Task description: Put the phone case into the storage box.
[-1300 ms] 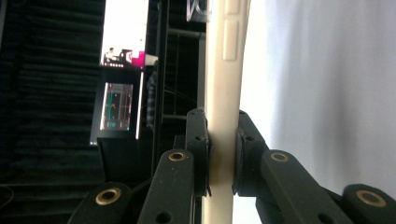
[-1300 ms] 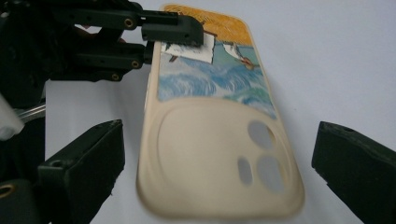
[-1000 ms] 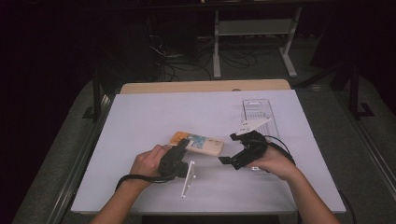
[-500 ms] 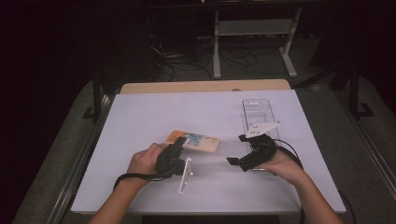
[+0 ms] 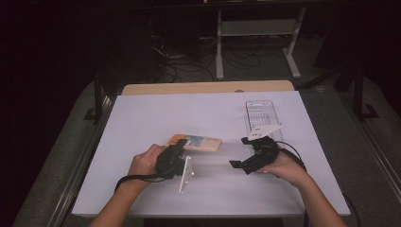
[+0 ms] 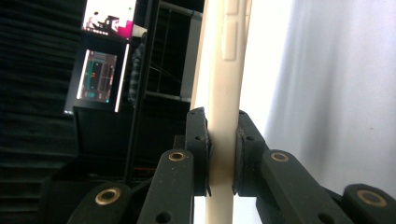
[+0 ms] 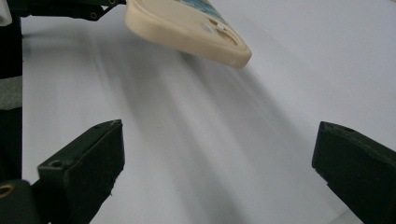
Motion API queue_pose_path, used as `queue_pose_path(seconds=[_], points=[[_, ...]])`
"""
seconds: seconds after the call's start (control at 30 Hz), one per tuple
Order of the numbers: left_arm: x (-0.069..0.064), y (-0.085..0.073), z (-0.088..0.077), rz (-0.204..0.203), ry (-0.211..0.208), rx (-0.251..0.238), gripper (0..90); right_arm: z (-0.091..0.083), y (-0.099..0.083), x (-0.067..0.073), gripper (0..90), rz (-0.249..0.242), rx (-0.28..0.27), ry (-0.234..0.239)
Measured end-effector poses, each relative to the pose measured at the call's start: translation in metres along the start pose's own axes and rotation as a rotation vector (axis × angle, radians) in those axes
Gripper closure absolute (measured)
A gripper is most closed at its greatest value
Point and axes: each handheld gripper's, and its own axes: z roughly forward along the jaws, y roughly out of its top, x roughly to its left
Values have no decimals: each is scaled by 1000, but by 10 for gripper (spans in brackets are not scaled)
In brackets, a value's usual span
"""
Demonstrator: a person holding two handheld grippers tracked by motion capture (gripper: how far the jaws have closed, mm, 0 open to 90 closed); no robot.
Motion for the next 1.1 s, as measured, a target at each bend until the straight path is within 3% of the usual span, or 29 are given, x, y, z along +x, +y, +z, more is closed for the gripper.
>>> queue_pose_path(seconds=[0.4,0.7,0.93,1.1], points=[[6,-1,-1,-76,-25,1,795,1,0,0,14,1,4,0],[15,-3,-1,-231,-79,-9,793,1,0,0,14,4,6,-2],[23,-5,-1,-317,-108,-5,794,1,0,0,14,6,7,-4],[27,-8,1,-408,-140,-13,793,1,0,0,15,7,7,-3]])
